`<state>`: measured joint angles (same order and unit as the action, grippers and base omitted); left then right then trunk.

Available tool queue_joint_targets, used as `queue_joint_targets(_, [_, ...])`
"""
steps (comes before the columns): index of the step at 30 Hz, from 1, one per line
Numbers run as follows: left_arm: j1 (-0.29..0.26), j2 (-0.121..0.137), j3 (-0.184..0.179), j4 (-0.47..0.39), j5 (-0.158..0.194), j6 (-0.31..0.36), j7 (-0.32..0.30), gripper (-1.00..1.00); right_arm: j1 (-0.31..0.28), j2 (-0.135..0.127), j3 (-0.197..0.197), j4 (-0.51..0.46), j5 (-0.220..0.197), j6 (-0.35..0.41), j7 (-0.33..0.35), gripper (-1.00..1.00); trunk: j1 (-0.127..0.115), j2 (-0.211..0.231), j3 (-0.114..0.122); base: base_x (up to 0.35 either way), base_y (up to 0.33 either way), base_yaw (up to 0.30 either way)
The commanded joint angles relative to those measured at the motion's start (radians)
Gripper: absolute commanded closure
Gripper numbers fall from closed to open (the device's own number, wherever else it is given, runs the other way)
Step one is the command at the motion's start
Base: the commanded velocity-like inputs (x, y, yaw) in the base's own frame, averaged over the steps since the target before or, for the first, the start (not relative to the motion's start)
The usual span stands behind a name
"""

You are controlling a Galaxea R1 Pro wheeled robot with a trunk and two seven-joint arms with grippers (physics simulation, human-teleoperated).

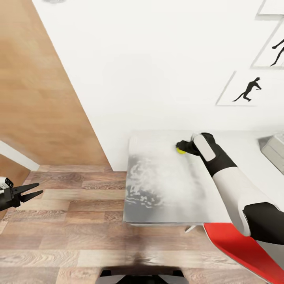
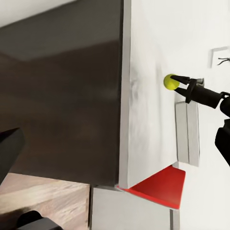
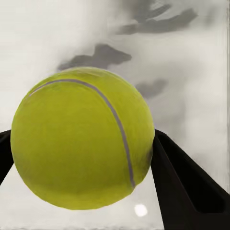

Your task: Put all the toys in the child's room - the three board games (two on the bed and one on the table), the two jigsaw puzzles on the table, and the tennis ball on the table - inside the toy box on the table in the child's room.

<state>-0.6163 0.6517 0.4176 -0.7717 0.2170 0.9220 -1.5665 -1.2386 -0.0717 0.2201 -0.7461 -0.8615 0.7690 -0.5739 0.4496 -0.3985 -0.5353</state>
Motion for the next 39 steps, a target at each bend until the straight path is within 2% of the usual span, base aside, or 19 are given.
queue_joint_targets(1, [0.000,0.000,0.000,0.000,-0.001,0.011,-0.004,-1.00,0.000,-0.002,0.005,-0.019,-0.013,0.001,-0.012,1.00,0.000,-0.001,0.000,-0.090,0.000,-0.022])
queue_joint_targets(7, [0.000,0.001,0.000,-0.001,-0.001,0.011,-0.004,-1.00,0.007,-0.004,0.004,-0.171,-0.021,0.027,-0.019,1.00,0.000,-0.001,0.010,-0.025,0.000,-0.061])
queue_joint_targets(14, [0.000,0.001,0.000,0.000,-0.001,0.010,-0.004,-1.00,0.010,0.004,-0.002,-0.386,-0.023,0.172,-0.022,1.00,0.000,-0.001,0.021,-0.002,0.000,-0.076])
queue_joint_targets(16, [0.000,0.001,0.000,0.000,-0.001,0.011,-0.004,-1.00,0.010,0.004,-0.026,-0.417,-0.023,0.212,-0.023,1.00,0.000,-0.001,0.024,0.000,0.000,-0.077])
queue_joint_targets(19, [0.000,0.001,0.000,0.000,-0.001,0.011,-0.004,-1.00,0.019,0.000,-0.093,-0.434,-0.024,0.249,-0.023,1.00,0.000,-0.001,0.028,0.000,0.000,-0.078])
queue_joint_targets(23, [0.000,0.002,0.000,-0.001,0.000,0.010,-0.004,-1.00,0.031,-0.003,-0.139,-0.438,-0.027,0.261,-0.023,1.00,0.000,-0.001,0.035,-0.046,0.014,-0.083])
queue_joint_targets(30, [0.000,0.001,0.000,-0.007,0.000,0.011,-0.004,-1.00,0.034,0.003,-0.151,-0.438,-0.028,0.265,-0.021,1.00,0.000,-0.001,0.045,-0.097,0.056,-0.164])
queue_joint_targets(39, [0.000,0.001,0.001,-0.093,0.003,0.031,-0.004,-1.00,0.034,0.007,-0.149,-0.439,-0.028,0.265,-0.021,1.00,0.000,-0.001,0.057,-0.004,0.003,-0.203])
